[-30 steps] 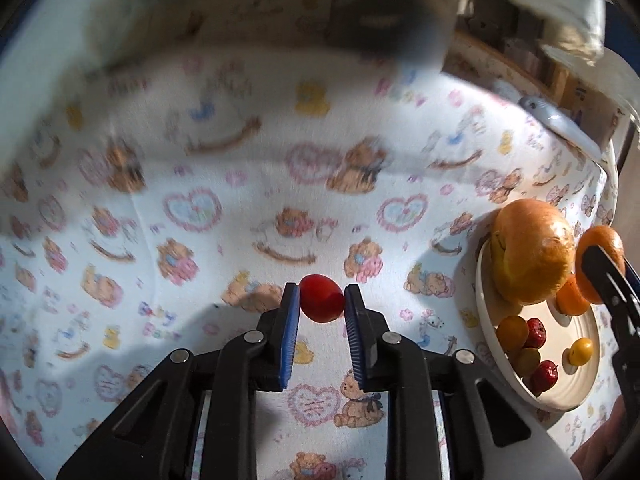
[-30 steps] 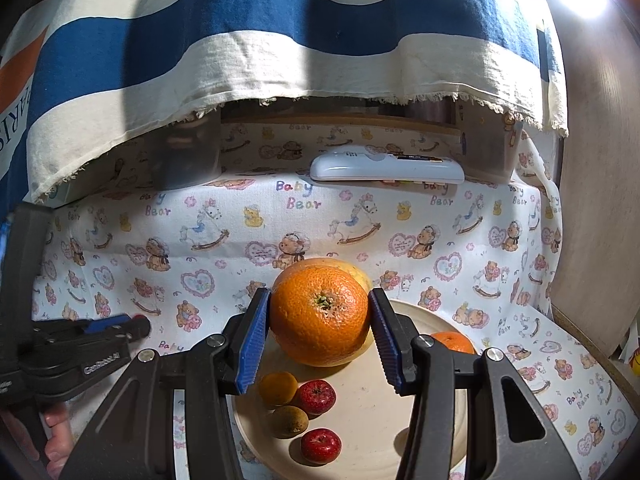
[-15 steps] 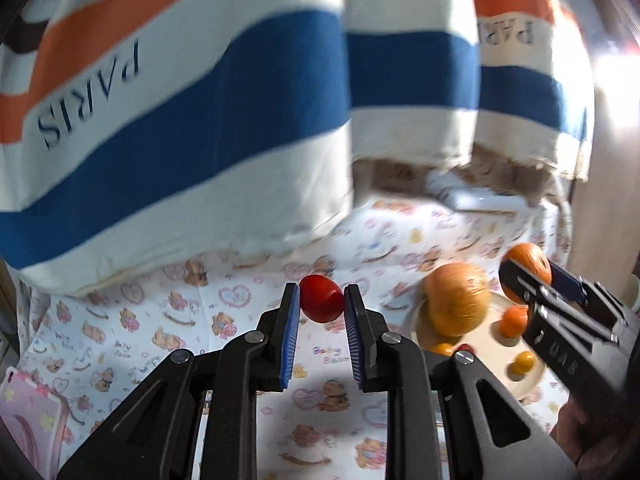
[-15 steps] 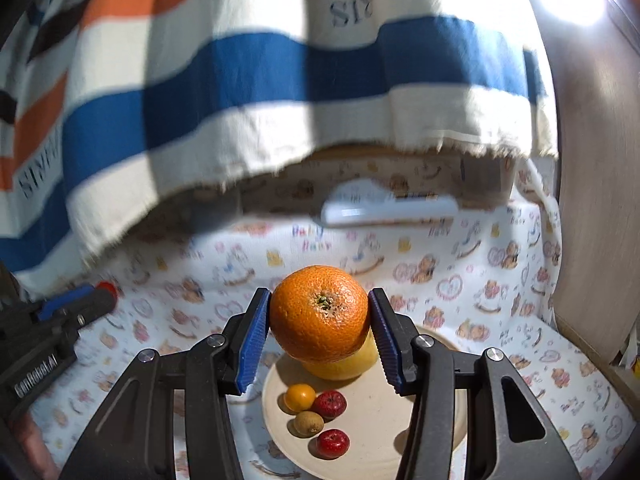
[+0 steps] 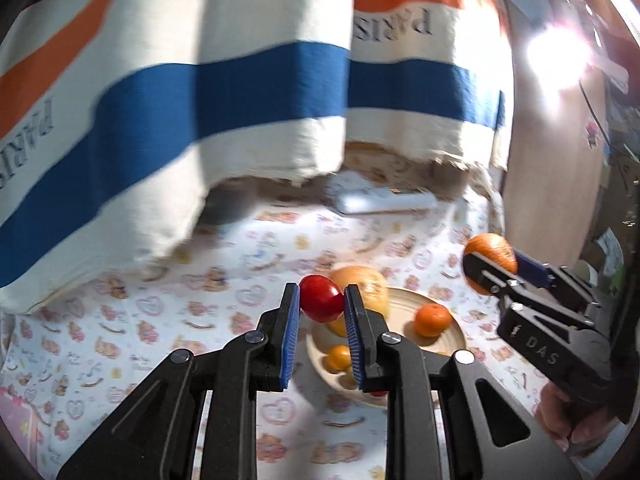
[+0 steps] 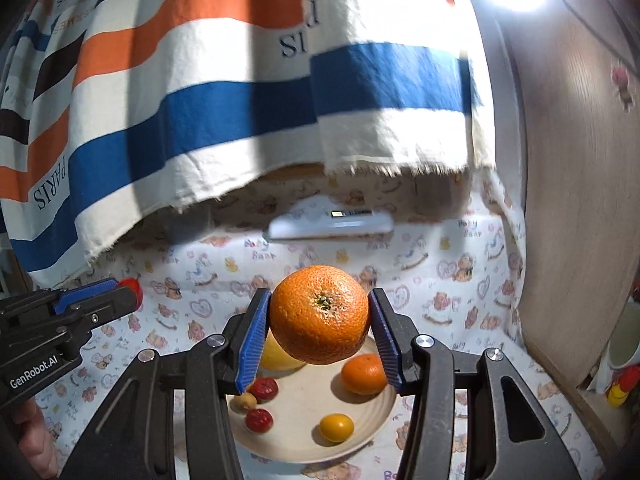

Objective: Organize fruits
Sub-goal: 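Carry the red tomato and the orange over the white plate, then lower the left gripper and open it to set the red tomato on the plate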

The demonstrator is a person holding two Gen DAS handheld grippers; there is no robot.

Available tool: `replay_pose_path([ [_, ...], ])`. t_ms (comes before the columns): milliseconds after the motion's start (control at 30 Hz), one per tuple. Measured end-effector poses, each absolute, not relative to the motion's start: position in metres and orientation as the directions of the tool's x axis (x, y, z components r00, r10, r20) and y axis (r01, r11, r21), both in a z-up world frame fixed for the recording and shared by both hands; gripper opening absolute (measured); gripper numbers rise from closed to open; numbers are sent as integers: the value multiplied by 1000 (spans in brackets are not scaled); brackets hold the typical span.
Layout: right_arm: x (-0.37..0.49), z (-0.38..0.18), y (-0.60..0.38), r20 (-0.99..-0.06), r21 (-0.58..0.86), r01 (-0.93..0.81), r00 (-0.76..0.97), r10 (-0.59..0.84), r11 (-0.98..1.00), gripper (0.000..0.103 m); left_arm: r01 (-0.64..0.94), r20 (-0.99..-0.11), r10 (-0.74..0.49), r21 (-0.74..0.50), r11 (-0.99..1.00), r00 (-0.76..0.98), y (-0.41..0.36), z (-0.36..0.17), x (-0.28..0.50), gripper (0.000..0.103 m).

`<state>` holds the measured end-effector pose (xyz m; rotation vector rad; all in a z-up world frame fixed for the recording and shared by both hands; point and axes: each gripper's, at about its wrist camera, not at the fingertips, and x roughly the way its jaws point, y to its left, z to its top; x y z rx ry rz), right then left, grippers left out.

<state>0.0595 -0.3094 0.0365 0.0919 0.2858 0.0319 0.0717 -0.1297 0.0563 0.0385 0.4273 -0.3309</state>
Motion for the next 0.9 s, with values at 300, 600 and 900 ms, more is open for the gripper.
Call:
replay_pose_path([
  [300, 87, 18, -353, -430, 245, -57, 889, 161, 968, 51, 394, -517, -404, -135, 909, 755, -165, 30, 102, 22],
  [600, 119, -9, -375, -598, 328, -11, 772, 216, 945, 51, 459, -617, -477, -204, 865, 626, -186, -1, 132, 21],
  [900, 130, -25, -365, -660, 292, -22, 719, 219, 956, 51, 483, -643, -472, -178, 858, 603, -192, -24, 137, 22],
])
